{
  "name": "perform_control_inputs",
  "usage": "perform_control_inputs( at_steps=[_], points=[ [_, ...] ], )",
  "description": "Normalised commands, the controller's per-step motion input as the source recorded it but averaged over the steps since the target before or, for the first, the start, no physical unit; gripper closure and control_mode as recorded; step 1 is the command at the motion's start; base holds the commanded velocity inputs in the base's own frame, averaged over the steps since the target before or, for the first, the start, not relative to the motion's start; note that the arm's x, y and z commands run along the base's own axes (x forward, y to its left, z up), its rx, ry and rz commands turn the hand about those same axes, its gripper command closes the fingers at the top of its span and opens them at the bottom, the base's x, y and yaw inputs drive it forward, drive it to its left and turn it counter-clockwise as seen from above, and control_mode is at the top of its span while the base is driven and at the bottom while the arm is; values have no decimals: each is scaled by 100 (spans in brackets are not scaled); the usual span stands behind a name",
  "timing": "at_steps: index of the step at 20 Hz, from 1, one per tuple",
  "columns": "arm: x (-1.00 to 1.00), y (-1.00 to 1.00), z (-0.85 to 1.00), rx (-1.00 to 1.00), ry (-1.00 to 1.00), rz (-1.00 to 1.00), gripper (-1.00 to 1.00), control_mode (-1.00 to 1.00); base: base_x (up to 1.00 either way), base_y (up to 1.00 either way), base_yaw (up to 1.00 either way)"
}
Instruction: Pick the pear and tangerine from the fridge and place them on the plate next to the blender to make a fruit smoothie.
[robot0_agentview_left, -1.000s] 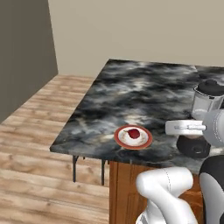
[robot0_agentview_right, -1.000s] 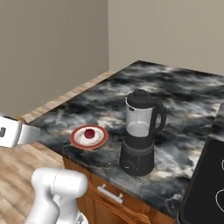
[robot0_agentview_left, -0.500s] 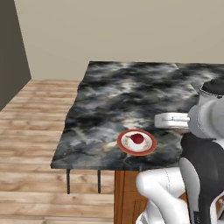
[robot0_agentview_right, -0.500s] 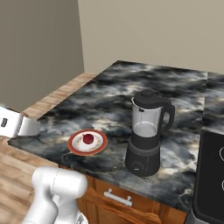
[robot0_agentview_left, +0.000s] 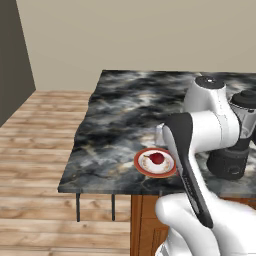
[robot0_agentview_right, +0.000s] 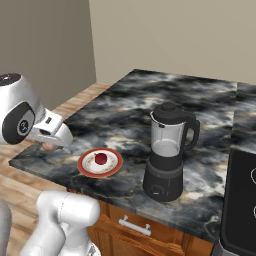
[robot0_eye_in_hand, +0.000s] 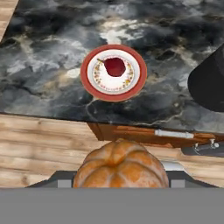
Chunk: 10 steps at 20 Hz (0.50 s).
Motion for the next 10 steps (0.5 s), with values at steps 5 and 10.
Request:
perform_control_inputs(
  at_steps=[5, 10],
  points=[
    [90, 0, -77, 0, 9, -1, 100, -100, 0, 0, 0],
    [91, 0, -56, 0, 9, 0, 100, -100, 0, 0, 0]
  ],
)
